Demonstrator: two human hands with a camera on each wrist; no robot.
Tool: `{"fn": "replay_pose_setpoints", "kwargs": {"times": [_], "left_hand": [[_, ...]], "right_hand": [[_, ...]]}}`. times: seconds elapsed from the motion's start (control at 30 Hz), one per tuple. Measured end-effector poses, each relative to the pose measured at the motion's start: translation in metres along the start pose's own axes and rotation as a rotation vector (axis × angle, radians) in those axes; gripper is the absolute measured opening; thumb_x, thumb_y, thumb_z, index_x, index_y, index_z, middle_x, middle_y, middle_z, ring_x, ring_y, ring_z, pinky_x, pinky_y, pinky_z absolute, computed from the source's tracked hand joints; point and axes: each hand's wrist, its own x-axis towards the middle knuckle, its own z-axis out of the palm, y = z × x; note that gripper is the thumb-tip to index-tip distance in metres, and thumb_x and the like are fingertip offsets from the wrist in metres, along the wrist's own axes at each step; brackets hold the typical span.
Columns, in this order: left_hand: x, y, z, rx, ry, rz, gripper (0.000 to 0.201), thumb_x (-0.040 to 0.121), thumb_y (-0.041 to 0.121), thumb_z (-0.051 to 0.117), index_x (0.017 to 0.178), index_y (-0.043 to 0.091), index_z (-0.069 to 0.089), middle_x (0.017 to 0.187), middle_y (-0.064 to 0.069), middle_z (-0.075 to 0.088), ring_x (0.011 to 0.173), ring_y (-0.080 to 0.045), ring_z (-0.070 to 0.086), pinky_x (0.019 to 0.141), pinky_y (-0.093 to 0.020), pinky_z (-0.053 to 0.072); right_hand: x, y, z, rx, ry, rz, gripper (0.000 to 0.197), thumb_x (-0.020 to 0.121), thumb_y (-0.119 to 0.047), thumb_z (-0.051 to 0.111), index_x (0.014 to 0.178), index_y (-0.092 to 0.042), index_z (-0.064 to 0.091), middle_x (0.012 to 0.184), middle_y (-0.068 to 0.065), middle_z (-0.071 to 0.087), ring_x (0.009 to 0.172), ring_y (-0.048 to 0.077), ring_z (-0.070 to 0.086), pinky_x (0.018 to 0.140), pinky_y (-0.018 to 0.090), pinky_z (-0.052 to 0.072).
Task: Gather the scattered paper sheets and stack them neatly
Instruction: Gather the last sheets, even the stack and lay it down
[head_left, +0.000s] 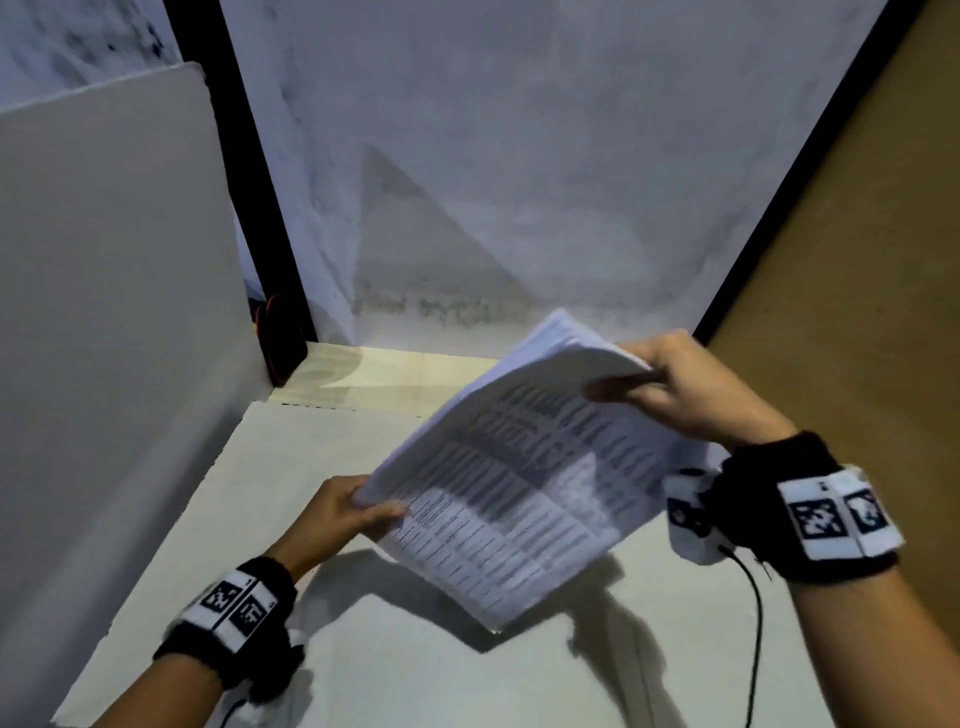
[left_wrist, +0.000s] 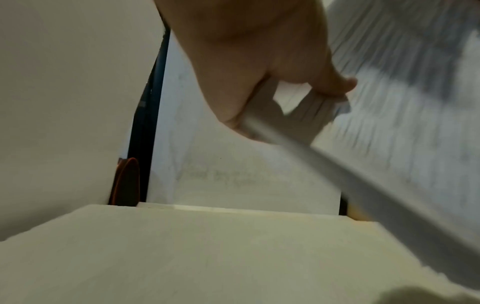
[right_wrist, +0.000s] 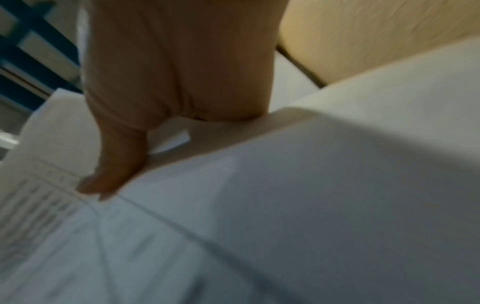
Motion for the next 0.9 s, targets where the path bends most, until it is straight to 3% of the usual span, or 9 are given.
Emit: {"fn": "replay_pose_setpoints", "kwargs": {"times": [0.1,0.2,0.27,0.33,0.4,0.47,0.57,0.83,0.9], "left_hand": [[0.004,-0.005,-0.003,-0.064,0.1,0.009,0.048,0.043,0.045,0.083,0.072,0.007,0.074,0.066,-0.004,0.071,0.064,-0.016,0.066,0.062,-0.028,0.053],[0.013,0.0,0.008,-0.483,0.137,-0.01,0.023,0.072,0.01,0.067,0.094,0.003,0.072,0.09,-0.012,0.072,0.081,-0.022,0.067,0.069,-0.029,0.057],[0.018,0.007,0.018,-0.636,0.141,-0.037,0.024,0.082,0.001,0.052,0.09,0.009,0.072,0.086,-0.006,0.075,0.077,-0.019,0.07,0.066,-0.029,0.059],[0.023,0.013,0.025,-0.575,0.109,-0.032,0.025,0.075,0.017,0.065,0.099,0.012,0.066,0.091,-0.002,0.075,0.082,-0.019,0.071,0.068,-0.032,0.059],[0.025,0.018,0.03,-0.373,0.138,0.027,0.039,0.071,0.03,0.073,0.106,0.015,0.064,0.101,-0.002,0.074,0.094,-0.019,0.069,0.081,-0.036,0.056],[0.025,0.023,0.037,-0.251,0.221,0.089,0.012,0.082,0.02,0.067,0.094,0.02,0.068,0.089,0.006,0.075,0.087,-0.009,0.07,0.079,-0.03,0.056],[0.024,0.013,0.049,-0.233,0.328,0.13,0.023,0.081,0.002,0.064,0.078,0.025,0.063,0.064,0.026,0.069,0.067,0.011,0.063,0.064,-0.009,0.051],[0.005,-0.046,0.055,-0.155,0.326,-0.019,0.024,0.067,0.031,0.076,0.089,0.025,0.069,0.081,0.024,0.072,0.08,0.003,0.064,0.068,-0.011,0.051],[0.002,-0.044,0.051,-0.149,0.334,-0.021,0.017,0.071,0.024,0.075,0.087,0.025,0.068,0.08,0.024,0.072,0.079,0.005,0.065,0.07,-0.01,0.051]], "right_hand": [[-0.023,0.025,-0.009,0.305,0.076,0.1,0.018,0.063,-0.031,0.081,0.056,-0.019,0.07,0.043,-0.026,0.048,0.045,-0.011,0.042,0.045,0.008,0.032],[-0.035,0.053,0.008,0.526,0.194,0.19,0.041,0.073,0.0,0.071,0.044,-0.028,0.067,0.039,-0.018,0.053,0.039,-0.007,0.045,0.042,0.007,0.033],[-0.045,0.073,0.027,0.661,0.288,0.299,0.034,0.075,0.0,0.069,0.051,-0.023,0.072,0.045,-0.013,0.06,0.044,-0.005,0.051,0.049,0.012,0.042],[-0.054,0.091,0.05,0.813,0.374,0.381,0.005,0.064,-0.019,0.079,0.061,-0.017,0.075,0.056,-0.009,0.069,0.054,0.001,0.06,0.056,0.017,0.05],[-0.062,0.104,0.073,0.879,0.46,0.461,0.005,0.069,-0.009,0.075,0.065,-0.008,0.073,0.061,-0.007,0.072,0.062,0.01,0.065,0.057,0.016,0.053],[-0.07,0.11,0.091,0.835,0.514,0.517,0.016,0.078,0.004,0.064,0.073,-0.011,0.068,0.059,-0.011,0.071,0.062,0.012,0.065,0.057,0.014,0.053],[-0.079,0.112,0.114,0.858,0.593,0.515,0.027,0.078,0.007,0.063,0.083,-0.019,0.063,0.064,-0.018,0.071,0.061,-0.003,0.066,0.058,0.01,0.052],[-0.093,0.137,0.18,0.796,0.544,0.762,0.015,0.075,0.005,0.068,0.081,-0.009,0.066,0.066,-0.011,0.067,0.077,0.02,0.061,0.055,0.011,0.049],[-0.092,0.136,0.181,0.808,0.559,0.773,0.016,0.076,0.005,0.067,0.087,-0.006,0.065,0.072,-0.007,0.067,0.077,0.019,0.059,0.056,0.013,0.049]]}}
